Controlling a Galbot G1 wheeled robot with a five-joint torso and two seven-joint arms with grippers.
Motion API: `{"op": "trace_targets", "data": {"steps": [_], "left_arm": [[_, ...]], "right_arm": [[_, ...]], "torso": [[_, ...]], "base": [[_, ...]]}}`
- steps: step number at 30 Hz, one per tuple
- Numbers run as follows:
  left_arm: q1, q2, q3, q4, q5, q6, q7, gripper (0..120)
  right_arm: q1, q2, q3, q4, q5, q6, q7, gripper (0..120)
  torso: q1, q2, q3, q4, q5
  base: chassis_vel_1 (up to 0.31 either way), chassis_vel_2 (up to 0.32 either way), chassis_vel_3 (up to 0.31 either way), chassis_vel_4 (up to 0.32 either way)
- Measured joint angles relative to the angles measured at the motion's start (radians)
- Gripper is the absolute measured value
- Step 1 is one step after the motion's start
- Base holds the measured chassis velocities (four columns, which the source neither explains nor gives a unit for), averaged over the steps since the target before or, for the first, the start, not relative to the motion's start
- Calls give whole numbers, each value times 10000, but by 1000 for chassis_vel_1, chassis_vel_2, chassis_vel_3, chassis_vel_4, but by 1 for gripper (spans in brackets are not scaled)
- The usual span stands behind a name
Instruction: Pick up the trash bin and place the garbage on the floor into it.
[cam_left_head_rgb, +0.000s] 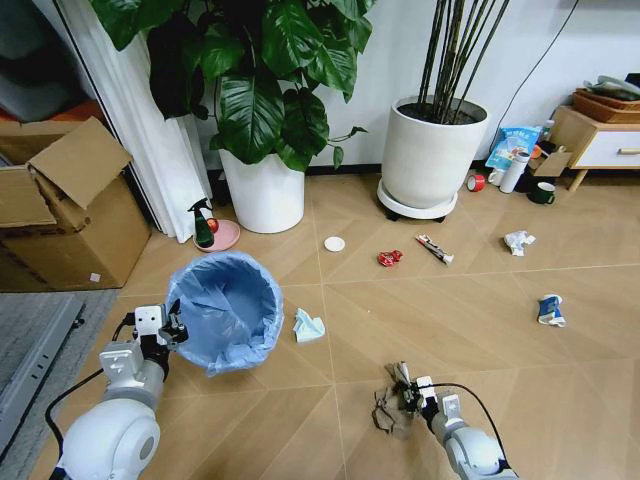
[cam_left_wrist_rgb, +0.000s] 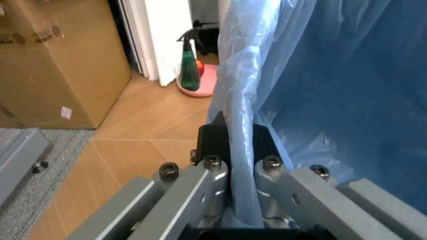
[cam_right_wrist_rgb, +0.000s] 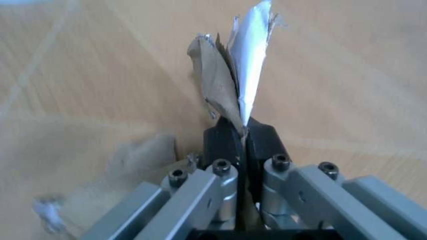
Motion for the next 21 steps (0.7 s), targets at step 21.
{"op": "trace_targets", "data": {"steps": [21], "left_arm": [[-913, 798, 669, 987, -2321, 1404, -162, 0]], "right_arm": [[3724, -4353, -2095, 5844, 5586, -1054, 1477, 0]], "torso": [[1, 0, 0, 1, -17]], "base": [[0, 0, 0, 0]]}}
